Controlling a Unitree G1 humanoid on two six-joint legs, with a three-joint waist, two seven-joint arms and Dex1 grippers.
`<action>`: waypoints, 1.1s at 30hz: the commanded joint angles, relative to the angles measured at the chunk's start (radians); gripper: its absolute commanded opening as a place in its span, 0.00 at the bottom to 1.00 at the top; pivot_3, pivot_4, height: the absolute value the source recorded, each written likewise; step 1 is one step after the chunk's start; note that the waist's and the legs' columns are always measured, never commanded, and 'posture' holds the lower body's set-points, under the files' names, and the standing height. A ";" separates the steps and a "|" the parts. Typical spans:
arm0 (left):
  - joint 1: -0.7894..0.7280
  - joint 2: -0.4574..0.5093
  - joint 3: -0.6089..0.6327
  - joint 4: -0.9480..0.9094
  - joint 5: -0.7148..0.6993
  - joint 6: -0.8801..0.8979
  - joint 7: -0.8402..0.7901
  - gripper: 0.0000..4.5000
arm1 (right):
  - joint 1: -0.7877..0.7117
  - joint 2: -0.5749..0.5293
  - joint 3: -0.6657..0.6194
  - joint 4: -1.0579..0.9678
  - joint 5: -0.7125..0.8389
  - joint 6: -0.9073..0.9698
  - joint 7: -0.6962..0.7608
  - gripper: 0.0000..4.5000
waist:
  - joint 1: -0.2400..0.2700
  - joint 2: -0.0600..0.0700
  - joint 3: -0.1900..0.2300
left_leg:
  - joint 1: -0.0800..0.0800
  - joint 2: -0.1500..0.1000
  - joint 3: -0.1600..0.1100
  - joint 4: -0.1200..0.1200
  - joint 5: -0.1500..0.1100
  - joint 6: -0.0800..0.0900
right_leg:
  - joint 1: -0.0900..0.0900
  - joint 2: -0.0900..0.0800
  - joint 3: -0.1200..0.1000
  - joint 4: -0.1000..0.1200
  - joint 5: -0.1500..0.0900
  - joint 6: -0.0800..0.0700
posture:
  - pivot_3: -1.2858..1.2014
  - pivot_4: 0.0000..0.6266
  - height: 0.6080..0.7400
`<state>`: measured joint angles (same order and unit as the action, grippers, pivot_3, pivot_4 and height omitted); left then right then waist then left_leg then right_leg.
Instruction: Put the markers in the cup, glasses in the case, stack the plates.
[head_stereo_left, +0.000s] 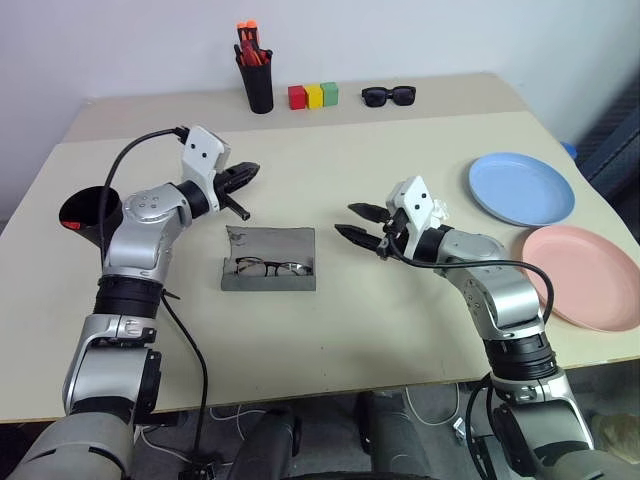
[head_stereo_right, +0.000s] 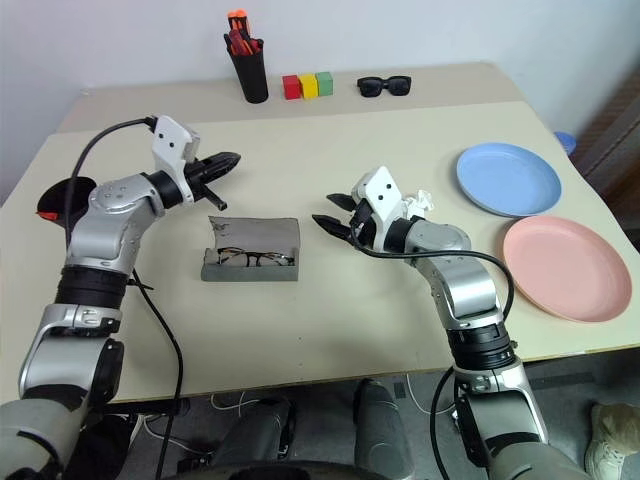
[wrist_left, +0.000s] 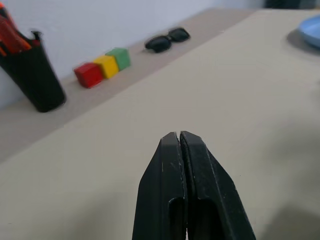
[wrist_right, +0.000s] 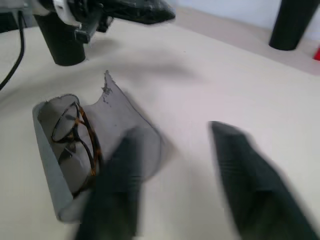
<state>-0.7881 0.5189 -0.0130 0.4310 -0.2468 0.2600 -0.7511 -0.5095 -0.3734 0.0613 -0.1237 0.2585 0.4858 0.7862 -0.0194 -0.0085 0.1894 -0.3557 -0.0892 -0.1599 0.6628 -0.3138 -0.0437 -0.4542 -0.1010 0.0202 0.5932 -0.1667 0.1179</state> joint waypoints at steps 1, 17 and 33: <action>-0.052 0.013 -0.050 0.082 0.039 0.007 -0.105 0.00 | -0.010 -0.011 -0.009 -0.031 0.014 -0.036 0.001 0.85 | -0.003 0.000 0.000 | 0.000 0.000 0.000 0.000 0.000 0.000 | 0.000 0.000 0.000 0.000 0.000 0.000 | 0.52 0.24 1.00; -0.088 0.071 -0.151 0.023 -0.008 0.552 -0.403 0.00 | 0.052 -0.077 0.059 -0.120 0.040 -0.039 0.067 0.99 | -0.009 0.000 0.000 | -0.001 0.000 0.001 0.001 0.000 0.001 | -0.001 0.000 0.000 0.002 0.000 0.000 | 0.52 0.24 1.00; 0.221 0.291 -0.062 -0.616 -0.175 0.846 -0.361 0.00 | 0.026 -0.068 0.081 -0.045 0.011 -0.105 0.047 0.99 | -0.024 0.000 0.000 | -0.001 0.001 0.002 0.000 0.000 0.001 | -0.004 0.000 0.003 0.003 0.000 0.000 | 0.52 0.24 1.00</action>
<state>-0.5802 0.7861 -0.1186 -0.1136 -0.3920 1.0834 -1.1175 -0.4672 -0.4445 0.1465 -0.1552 0.2732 0.4046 0.8327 -0.0433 -0.0087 0.1896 -0.3570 -0.0884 -0.1580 0.6632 -0.3142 -0.0431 -0.4582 -0.1008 0.0232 0.5961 -0.1667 0.1182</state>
